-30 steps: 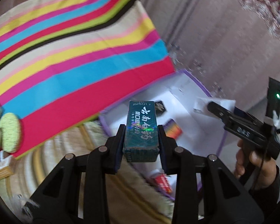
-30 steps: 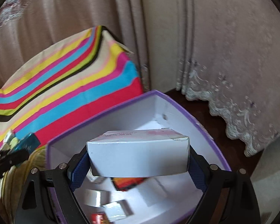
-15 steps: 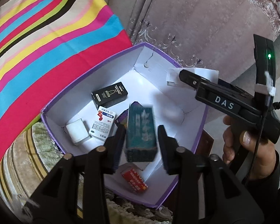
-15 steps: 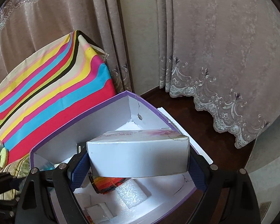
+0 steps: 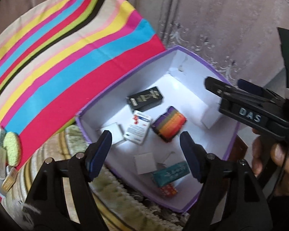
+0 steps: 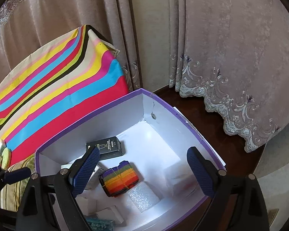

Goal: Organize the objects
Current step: 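Release the teal box and white box into the purple box, opening both grippers, then move both grippers back over the remaining boxes on the cloth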

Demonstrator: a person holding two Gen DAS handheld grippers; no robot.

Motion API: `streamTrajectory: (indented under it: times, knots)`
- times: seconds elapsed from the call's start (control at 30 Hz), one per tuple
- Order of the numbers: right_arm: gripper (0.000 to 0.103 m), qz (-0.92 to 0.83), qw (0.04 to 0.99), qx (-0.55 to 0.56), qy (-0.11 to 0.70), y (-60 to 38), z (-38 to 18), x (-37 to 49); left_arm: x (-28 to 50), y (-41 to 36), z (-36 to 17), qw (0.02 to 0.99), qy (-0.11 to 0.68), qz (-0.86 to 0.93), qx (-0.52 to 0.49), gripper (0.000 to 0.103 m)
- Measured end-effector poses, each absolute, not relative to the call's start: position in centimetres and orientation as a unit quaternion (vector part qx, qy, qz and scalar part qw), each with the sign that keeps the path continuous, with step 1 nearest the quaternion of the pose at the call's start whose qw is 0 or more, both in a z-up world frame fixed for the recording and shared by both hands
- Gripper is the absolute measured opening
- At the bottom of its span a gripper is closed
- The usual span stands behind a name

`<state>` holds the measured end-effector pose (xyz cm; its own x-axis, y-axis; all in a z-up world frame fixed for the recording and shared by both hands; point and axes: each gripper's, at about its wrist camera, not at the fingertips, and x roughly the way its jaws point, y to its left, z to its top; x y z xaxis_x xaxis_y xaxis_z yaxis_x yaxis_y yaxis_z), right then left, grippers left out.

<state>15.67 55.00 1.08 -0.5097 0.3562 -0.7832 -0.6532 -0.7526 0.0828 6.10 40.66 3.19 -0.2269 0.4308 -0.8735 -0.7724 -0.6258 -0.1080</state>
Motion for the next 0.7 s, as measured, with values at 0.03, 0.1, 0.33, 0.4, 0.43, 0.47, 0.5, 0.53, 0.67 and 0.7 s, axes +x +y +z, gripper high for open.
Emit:
streamTrajectory:
  times: [0.03,0.1,0.33,0.4,0.43,0.47,0.5,0.53,0.67,0.7]
  knots:
    - [0.094,0.849,0.296,-0.396,0.186,54.9,1.2,15.6,5.9,40.4,3.2,0.384,0.177,0.768,-0.481,0.076]
    - [0.094,0.85,0.294,-0.398,0.183,54.5,1.3,15.4,5.4,39.9,3.2,0.371,0.169,0.774,-0.484,0.076]
    - [0.094,0.857,0.275,-0.401,0.172,52.9,2.0,14.3,3.9,37.6,3.8,0.339,0.165,0.795,-0.475,0.078]
    - [0.094,0.859,0.267,-0.402,0.168,52.0,2.1,13.8,3.5,37.0,3.9,0.339,0.162,0.794,-0.477,0.078]
    - [0.094,0.861,0.262,-0.403,0.167,51.5,2.2,13.5,3.2,36.6,3.9,0.33,0.164,0.798,-0.477,0.078]
    - [0.094,0.863,0.255,-0.404,0.164,50.9,2.3,13.1,3.1,36.3,3.9,0.324,0.167,0.801,-0.475,0.078]
    - [0.094,0.865,0.249,-0.405,0.163,50.4,2.3,12.8,3.0,35.7,4.0,0.313,0.174,0.808,-0.469,0.078]
    - [0.094,0.867,0.24,-0.406,0.161,49.8,2.4,12.4,2.8,35.1,4.0,0.308,0.173,0.812,-0.466,0.078]
    - [0.094,0.875,0.202,-0.412,0.156,47.0,2.4,10.6,1.4,31.8,4.3,0.321,0.102,0.809,-0.481,0.078]
    - [0.094,0.877,0.192,-0.414,0.154,46.3,2.4,10.1,1.0,30.5,4.5,0.31,0.092,0.816,-0.478,0.078]
